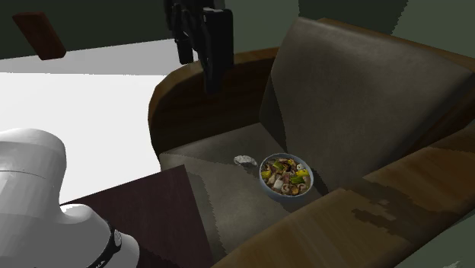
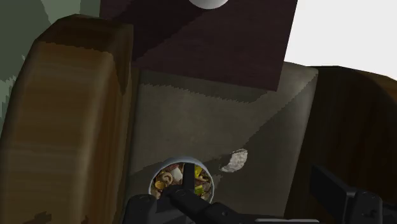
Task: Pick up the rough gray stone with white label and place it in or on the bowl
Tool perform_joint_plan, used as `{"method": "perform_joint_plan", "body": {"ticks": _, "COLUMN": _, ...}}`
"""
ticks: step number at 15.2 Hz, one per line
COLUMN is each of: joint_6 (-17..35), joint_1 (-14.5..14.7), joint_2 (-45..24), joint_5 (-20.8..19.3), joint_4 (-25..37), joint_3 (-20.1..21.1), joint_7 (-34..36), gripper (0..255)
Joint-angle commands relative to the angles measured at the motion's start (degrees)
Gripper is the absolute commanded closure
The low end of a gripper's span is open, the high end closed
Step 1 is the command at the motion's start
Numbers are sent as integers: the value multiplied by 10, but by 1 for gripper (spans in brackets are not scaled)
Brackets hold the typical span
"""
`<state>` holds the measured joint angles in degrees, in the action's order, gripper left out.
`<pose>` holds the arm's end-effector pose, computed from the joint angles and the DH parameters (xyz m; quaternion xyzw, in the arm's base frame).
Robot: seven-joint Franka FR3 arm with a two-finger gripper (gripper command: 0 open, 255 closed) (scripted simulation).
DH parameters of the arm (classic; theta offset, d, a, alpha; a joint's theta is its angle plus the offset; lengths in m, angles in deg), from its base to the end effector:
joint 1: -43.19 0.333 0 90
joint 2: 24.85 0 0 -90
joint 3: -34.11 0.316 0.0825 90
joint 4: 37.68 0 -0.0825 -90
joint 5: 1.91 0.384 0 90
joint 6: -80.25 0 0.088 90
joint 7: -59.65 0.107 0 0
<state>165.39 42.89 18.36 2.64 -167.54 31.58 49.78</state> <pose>0.3074 -0.0110 0.6157 -0.9959 -0.0703 0.0076 0.0558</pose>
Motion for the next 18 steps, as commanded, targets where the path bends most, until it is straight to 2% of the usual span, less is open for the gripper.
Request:
{"method": "perform_joint_plan", "body": {"ticks": 1, "joint_6": 0, "joint_1": 0, "joint_2": 0, "joint_5": 0, "joint_4": 0, "joint_3": 0, "joint_7": 0, "gripper": 0}}
{"method": "perform_joint_plan", "body": {"ticks": 10, "joint_6": 144, "joint_1": 15, "joint_2": -90, "joint_5": 21, "joint_4": -79, "joint_3": 61, "joint_7": 57, "gripper": 0}}
{"method": "perform_joint_plan", "body": {"ticks": 18, "joint_6": 273, "joint_1": 26, "joint_2": -221, "joint_5": 28, "joint_4": -100, "joint_3": 110, "joint_7": 110, "gripper": 0}}
